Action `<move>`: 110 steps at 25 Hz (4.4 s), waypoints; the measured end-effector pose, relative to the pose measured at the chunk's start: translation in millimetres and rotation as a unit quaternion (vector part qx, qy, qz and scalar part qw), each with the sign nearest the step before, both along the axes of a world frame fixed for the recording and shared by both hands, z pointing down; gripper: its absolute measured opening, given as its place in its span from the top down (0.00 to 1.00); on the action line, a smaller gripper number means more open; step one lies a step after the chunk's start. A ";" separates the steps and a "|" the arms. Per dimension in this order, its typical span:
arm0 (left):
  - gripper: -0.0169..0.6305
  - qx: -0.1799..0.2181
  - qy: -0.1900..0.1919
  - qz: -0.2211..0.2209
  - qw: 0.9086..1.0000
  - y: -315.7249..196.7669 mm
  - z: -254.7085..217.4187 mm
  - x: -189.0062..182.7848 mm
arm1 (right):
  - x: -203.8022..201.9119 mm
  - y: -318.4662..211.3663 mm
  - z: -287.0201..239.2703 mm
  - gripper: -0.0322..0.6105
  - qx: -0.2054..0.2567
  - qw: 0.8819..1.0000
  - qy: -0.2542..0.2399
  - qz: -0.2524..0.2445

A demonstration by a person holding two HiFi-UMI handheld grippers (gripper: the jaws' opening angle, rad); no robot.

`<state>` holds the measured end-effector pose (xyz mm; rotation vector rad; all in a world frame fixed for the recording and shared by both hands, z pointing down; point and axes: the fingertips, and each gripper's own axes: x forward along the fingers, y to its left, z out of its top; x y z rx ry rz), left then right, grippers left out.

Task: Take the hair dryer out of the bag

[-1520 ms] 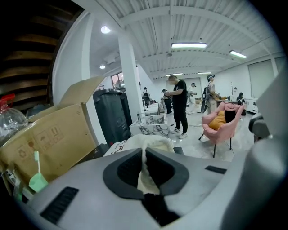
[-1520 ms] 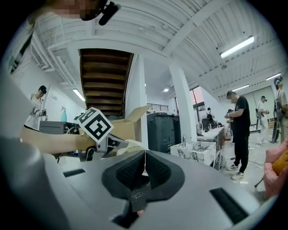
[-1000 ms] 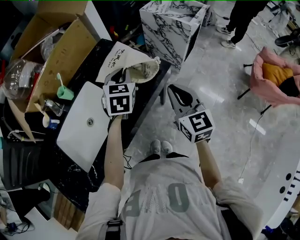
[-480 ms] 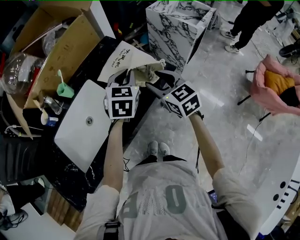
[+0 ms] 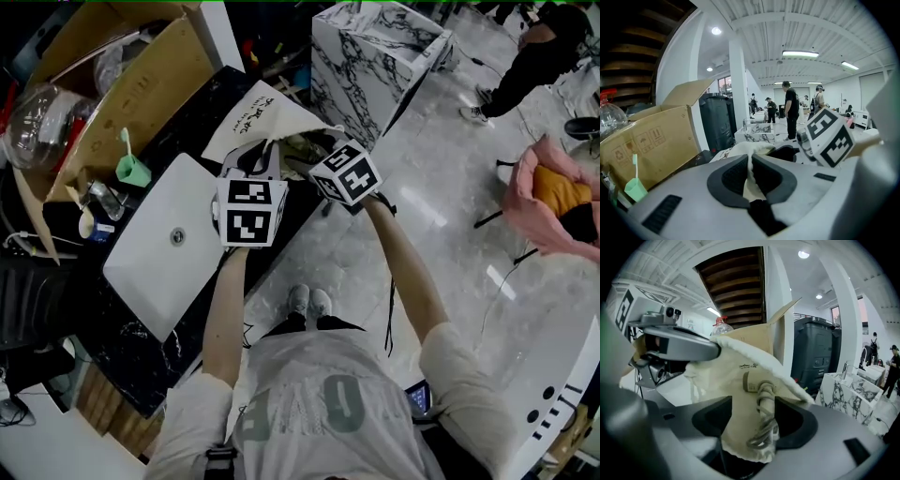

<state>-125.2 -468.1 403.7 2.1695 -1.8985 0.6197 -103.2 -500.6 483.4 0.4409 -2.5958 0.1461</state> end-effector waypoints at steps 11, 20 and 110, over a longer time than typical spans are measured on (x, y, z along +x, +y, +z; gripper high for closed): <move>0.91 0.004 0.012 -0.004 1.000 -2.9 -2.6 -3.0 | -27.2 -34.7 12.7 0.49 0.001 0.999 0.040 -0.008; 0.91 -0.004 0.019 -0.002 1.000 -6.9 0.1 -9.4 | -44.0 -48.7 25.1 0.49 0.030 0.995 0.094 -0.034; 0.91 -0.138 0.014 0.059 0.989 4.1 105.7 31.9 | 180.5 124.9 3.8 0.59 -0.074 0.970 -0.022 0.229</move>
